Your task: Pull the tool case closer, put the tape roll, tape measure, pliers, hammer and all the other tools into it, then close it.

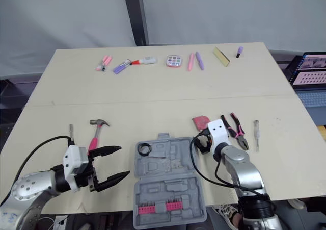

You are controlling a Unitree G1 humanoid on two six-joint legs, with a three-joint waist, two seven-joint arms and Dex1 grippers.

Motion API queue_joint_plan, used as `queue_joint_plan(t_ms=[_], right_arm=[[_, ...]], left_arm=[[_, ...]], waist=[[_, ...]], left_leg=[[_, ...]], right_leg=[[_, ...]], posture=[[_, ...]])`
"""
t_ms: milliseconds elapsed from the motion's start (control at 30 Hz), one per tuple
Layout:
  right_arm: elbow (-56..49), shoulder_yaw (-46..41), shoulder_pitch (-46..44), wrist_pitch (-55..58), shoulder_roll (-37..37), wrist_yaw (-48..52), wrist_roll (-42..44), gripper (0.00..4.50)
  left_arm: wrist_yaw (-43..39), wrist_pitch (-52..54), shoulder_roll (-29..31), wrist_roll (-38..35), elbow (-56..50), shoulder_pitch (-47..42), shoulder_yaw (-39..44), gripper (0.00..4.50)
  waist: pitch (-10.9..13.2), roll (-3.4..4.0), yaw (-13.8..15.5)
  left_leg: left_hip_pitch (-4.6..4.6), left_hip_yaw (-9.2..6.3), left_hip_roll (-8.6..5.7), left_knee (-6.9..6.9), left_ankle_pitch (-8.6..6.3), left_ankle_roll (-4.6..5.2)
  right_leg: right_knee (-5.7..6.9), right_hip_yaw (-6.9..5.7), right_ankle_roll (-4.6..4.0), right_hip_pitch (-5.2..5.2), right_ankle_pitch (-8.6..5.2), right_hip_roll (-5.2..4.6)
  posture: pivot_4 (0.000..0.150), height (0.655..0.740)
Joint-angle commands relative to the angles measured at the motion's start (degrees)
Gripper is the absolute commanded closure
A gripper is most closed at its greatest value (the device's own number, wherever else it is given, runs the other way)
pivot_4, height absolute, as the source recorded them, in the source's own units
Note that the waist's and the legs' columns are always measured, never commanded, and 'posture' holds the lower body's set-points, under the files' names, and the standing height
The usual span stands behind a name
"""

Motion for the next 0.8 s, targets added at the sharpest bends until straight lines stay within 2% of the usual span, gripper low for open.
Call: queue_joint_plan(t_ms=[33,100,300,333,600,800], right_arm=[[0.3,-0.2,0.0,-0.2,0.3,-1.1,-1.0,0.55],[0.3,-0.1,0.0,-0.2,0.4,-1.2,-1.1,1.32],[0.2,-0.2,0.3,-0.2,0.2,-1.2,-1.3,4.29],[0.1,-0.3,0.4,-0.1,0.1,-1.2,-1.4,4.44],[-2.3,-2.1,2.7,1.1,-1.3,-1.3,-1.1,4.44],[-8.4,-4.0,8.1,4.2,-3.0,-0.2,0.5,4.44]], left_arm=[[0.0,-1.0,0.4,0.0,-1.1,0.5,0.9,0.00],[0.0,-1.2,0.3,0.0,-1.0,0.6,0.9,0.00],[0.0,-2.0,0.1,0.4,-0.4,1.1,0.7,0.00],[-0.1,-2.2,0.0,0.5,-0.3,1.2,0.7,0.00],[-1.0,-3.6,0.2,0.7,1.0,1.9,0.2,0.00],[-2.2,-4.2,0.5,0.3,2.0,1.7,-0.2,0.00]], waist=[[0.0,0.00,0.0],[0.0,0.00,0.0],[0.0,0.00,0.2],[0.0,0.00,0.2],[0.0,0.00,0.3],[0.0,0.00,0.3]], left_leg=[[0.00,0.00,0.00,0.00,0.00,0.00],[0.00,0.00,0.00,0.00,0.00,0.00],[0.00,0.00,-0.02,0.00,0.00,0.00],[0.00,0.00,-0.02,0.00,0.00,0.00],[-0.01,-0.02,-0.04,-0.01,0.00,0.00],[-0.02,-0.04,-0.04,-0.03,0.00,0.00]], right_leg=[[0.00,0.00,0.00,0.00,0.00,0.00],[0.00,0.00,0.00,0.00,0.00,0.00],[0.00,0.00,0.00,0.01,0.00,-0.02],[-0.01,0.00,0.00,0.01,0.00,-0.03],[-0.02,0.00,0.00,0.02,0.00,-0.06],[-0.05,-0.01,0.00,0.03,0.00,-0.06]], posture=[[0.150,0.7400],[0.150,0.7400],[0.150,0.7400],[0.150,0.7400],[0.150,0.7400],[0.150,0.7400]])
